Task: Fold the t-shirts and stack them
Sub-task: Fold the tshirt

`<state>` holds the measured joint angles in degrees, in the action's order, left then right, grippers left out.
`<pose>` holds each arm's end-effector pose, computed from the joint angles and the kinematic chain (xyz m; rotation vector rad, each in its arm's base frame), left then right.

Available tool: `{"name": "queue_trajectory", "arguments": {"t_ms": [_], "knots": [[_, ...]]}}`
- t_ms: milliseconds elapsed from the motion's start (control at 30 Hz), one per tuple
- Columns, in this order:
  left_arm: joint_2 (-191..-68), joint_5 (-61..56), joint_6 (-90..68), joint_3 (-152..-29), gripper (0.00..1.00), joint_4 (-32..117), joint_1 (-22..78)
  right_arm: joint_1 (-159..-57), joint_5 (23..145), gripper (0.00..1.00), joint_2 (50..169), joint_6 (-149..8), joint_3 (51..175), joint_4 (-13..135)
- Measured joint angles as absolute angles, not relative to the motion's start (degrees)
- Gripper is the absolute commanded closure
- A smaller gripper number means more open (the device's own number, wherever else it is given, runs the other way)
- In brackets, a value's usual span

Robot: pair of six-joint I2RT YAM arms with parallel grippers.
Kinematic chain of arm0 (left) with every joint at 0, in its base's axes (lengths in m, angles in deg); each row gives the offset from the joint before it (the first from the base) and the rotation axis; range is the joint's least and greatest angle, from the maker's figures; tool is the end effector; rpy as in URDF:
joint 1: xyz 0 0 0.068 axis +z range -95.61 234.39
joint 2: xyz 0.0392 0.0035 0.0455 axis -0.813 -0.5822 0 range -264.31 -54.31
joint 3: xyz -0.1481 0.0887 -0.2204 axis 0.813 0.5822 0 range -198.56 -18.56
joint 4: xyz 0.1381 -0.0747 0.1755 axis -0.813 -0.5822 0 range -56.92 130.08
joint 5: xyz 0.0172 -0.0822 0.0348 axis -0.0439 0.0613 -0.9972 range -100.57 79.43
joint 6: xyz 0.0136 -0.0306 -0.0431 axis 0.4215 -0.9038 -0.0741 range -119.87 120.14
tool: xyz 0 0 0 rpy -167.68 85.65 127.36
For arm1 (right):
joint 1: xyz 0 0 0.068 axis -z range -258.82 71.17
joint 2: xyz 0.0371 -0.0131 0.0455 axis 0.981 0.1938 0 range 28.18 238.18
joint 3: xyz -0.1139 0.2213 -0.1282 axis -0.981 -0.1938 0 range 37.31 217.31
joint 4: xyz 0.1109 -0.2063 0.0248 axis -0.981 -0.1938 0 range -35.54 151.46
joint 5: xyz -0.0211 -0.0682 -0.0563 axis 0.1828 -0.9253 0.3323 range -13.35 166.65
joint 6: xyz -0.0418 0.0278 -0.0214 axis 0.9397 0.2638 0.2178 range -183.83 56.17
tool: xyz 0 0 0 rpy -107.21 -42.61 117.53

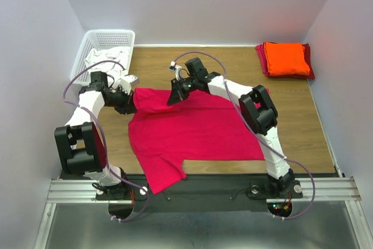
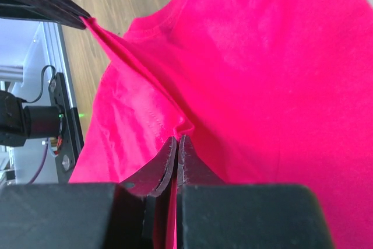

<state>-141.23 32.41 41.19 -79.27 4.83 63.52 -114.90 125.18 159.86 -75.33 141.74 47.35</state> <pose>0.2753 0.0190 0.2539 0.8639 2.1727 -0.5786 0.3838 0.3134 0.2053 -0.9602 2.1773 1.3867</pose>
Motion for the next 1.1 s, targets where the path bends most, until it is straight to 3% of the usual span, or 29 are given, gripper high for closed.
{"name": "queue_trajectory", "arguments": {"t_ms": [400,667,700,767,800,900,1100], "knots": [[-136.7,31.9,45.4,-77.1,1.00,1.6,63.1,-114.9,127.2,0.99,155.7,-73.9,137.3,47.4],[-136.7,29.6,46.7,-73.0,0.92,2.3,61.5,-114.9,128.5,0.99,155.5,-72.6,133.1,47.4],[-136.7,29.4,46.9,-72.7,0.89,2.4,61.5,-114.9,128.9,0.97,155.5,-72.6,132.5,47.4],[-136.8,29.2,47.8,-72.5,0.74,2.3,61.5,-114.9,129.5,0.88,155.5,-72.4,131.3,47.4],[-136.9,29.2,48.3,-72.5,0.68,2.3,61.5,-114.9,129.9,0.73,155.5,-72.2,130.7,47.3],[-137.0,29.2,51.3,-72.6,0.50,0.3,61.2,-114.9,130.9,0.55,155.5,-71.6,129.7,47.2],[-139.7,29.5,56.3,-76.3,0.44,-5.9,61.1,-113.7,132.7,0.54,153.7,-71.3,128.8,46.3]]}}
